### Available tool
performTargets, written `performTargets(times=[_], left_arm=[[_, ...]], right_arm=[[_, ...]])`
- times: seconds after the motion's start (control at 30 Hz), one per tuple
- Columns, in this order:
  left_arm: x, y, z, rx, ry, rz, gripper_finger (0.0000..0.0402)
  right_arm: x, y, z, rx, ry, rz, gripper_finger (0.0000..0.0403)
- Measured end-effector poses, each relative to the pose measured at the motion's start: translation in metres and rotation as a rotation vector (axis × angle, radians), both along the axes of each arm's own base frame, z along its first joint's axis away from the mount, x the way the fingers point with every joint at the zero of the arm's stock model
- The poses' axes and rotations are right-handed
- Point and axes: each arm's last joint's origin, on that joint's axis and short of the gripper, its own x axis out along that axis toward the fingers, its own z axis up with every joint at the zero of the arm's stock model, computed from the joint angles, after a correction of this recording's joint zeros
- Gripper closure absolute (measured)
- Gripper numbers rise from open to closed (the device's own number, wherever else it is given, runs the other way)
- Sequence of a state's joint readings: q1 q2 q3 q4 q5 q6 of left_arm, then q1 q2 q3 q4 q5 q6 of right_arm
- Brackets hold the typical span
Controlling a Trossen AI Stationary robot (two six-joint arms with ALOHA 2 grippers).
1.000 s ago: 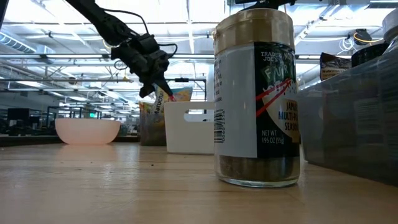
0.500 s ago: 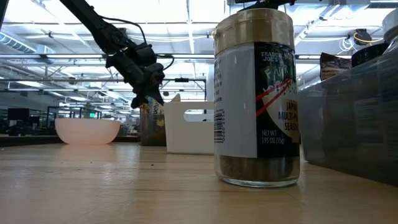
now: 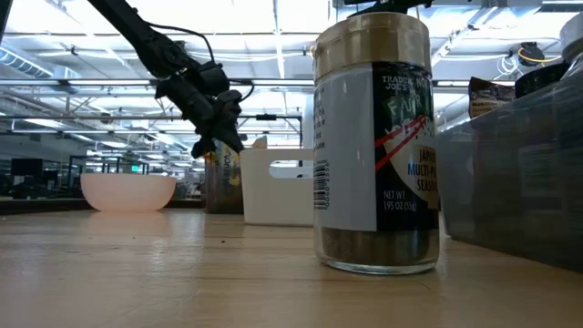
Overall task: Pick & Place Food Item
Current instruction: Put the blue noodle pack into the top black bin, then put the gold seasoning bottle into the bottom black bin
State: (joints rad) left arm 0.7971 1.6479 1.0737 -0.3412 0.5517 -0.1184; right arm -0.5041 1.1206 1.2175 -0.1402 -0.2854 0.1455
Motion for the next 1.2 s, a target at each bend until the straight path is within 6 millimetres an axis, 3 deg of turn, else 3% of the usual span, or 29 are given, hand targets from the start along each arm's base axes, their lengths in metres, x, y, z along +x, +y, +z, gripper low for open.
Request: performTargets(times=[0.23, 0.37, 0.5, 0.67, 0.8, 1.03, 1.2], left_arm=[[-0.002, 0.010, 0.034, 0.075, -0.066, 0.025, 0.0255], [-0.006, 0.013, 0.076, 0.142, -0.135, 0.047, 0.0243], [-0.015, 0.004, 0.132, 0.184, -0.245, 0.093, 0.0241], [-0.030, -0.032, 0.198, 0.188, -0.431, 0.094, 0.0240], [-0.047, -0.074, 0.234, 0.210, -0.554, 0.026, 0.0240], [-0.069, -0.143, 0.266, 0.083, -0.695, -0.076, 0.0240], [-0.068, -0.171, 0.273, 0.065, -0.748, -0.120, 0.0240]], right_arm=[[0.000, 0.000, 0.000, 0.000, 0.000, 0.004, 0.0204], [0.000, 0.000, 0.000, 0.001, 0.000, 0.006, 0.0204], [0.000, 0.001, 0.000, 0.031, -0.005, 0.005, 0.0204], [0.000, 0.001, -0.002, 0.066, -0.002, 0.001, 0.0204], [0.004, 0.002, -0.013, 0.112, -0.004, 0.007, 0.0204], [0.013, 0.010, -0.042, 0.193, -0.015, 0.044, 0.0204], [0.019, 0.017, -0.053, 0.204, -0.108, 0.081, 0.0204]])
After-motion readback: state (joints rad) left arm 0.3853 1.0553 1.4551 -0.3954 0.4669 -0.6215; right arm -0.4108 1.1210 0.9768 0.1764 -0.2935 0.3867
